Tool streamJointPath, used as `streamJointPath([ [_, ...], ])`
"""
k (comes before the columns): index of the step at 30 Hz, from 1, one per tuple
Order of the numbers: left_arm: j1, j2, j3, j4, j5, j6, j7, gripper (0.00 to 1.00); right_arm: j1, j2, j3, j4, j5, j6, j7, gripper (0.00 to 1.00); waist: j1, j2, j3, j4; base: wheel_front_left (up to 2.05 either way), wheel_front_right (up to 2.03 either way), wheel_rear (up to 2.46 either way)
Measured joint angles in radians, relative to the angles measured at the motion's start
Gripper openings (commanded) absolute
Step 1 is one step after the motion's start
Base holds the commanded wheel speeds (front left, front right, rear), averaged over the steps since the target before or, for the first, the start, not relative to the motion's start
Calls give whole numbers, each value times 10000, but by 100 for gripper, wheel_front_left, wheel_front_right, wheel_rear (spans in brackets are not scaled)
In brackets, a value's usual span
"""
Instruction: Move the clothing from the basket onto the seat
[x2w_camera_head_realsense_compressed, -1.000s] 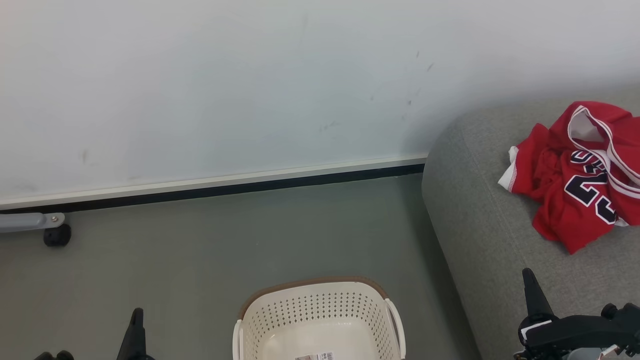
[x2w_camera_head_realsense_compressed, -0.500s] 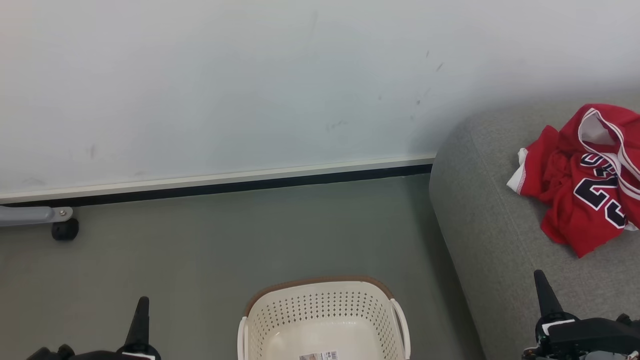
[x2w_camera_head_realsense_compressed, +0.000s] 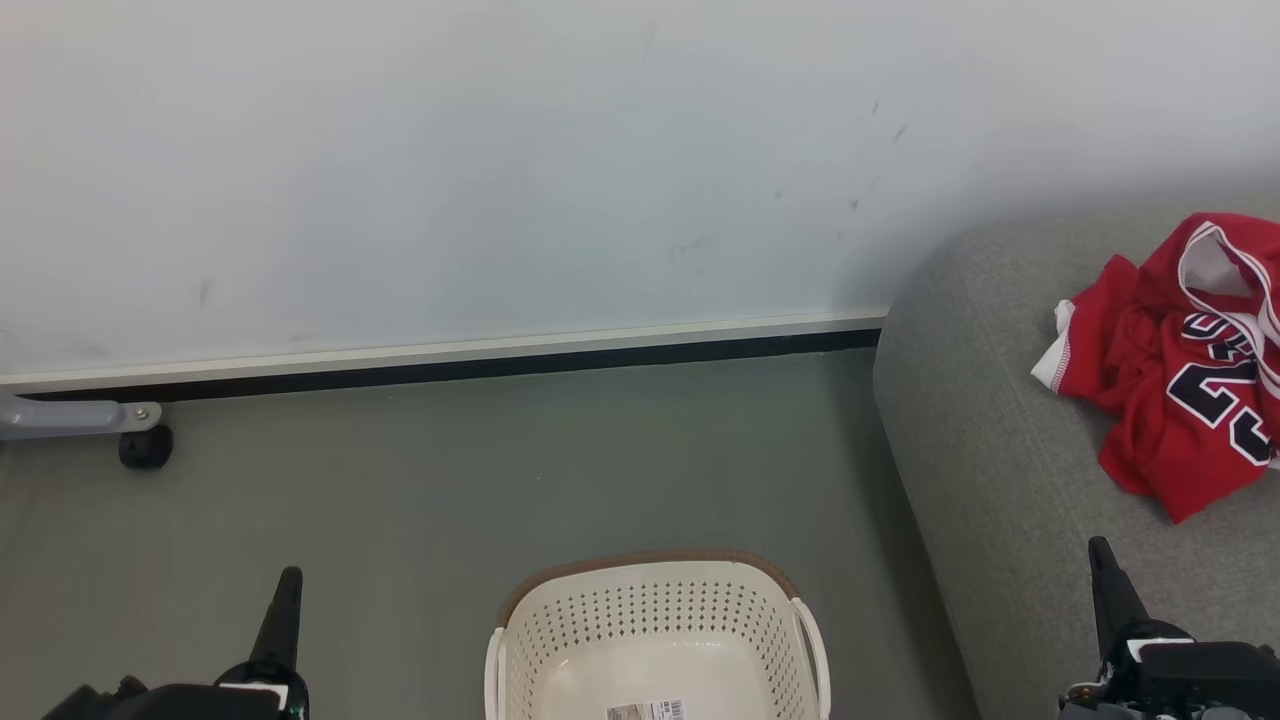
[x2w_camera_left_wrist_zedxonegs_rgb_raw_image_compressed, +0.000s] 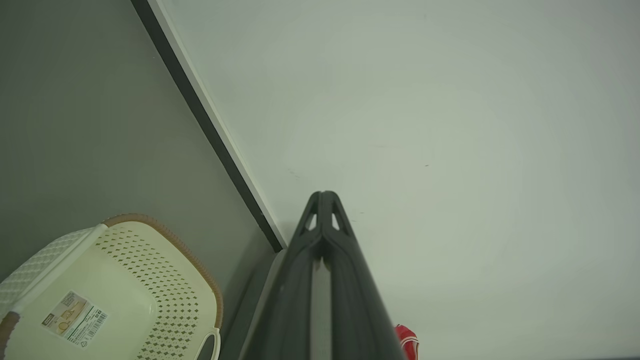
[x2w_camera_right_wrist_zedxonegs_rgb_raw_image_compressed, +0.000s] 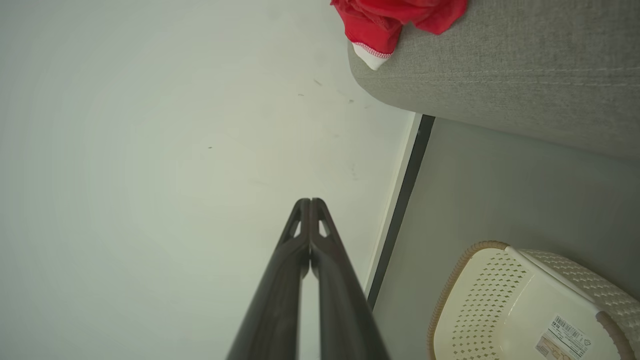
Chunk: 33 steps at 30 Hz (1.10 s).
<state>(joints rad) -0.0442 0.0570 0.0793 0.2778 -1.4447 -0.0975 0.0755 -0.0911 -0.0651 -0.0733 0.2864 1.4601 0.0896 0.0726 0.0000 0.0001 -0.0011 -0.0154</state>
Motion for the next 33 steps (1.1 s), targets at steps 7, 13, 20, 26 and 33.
streamJointPath([
  [7, -160, -67, 71, 96, -917, -174, 240, 0, -1, 128, -380, 86, 830, 169, 249, 0, 0, -1, 17, 99, 0, 0, 0],
  [13, -337, -146, 111, 173, -1480, -263, 380, 0, -3, 194, -589, 123, 1350, 295, 408, 0, 0, 0, 28, 154, 0, 0, 0],
  [20, -360, -155, 115, 182, -1555, -263, 380, 0, -4, 203, -602, 125, 1354, 307, 408, 0, 0, 0, 28, 155, 0, 0, 0],
  [26, -360, -157, 115, 182, -1557, -263, 380, 0, -4, 205, -602, 125, 1356, 307, 408, 0, 0, -1, 28, 155, 0, 0, 0],
  [33, -360, -159, 115, 184, -1557, -263, 380, 0, -4, 205, -602, 125, 1356, 307, 408, 0, 0, 0, 28, 155, 0, 0, 0],
])
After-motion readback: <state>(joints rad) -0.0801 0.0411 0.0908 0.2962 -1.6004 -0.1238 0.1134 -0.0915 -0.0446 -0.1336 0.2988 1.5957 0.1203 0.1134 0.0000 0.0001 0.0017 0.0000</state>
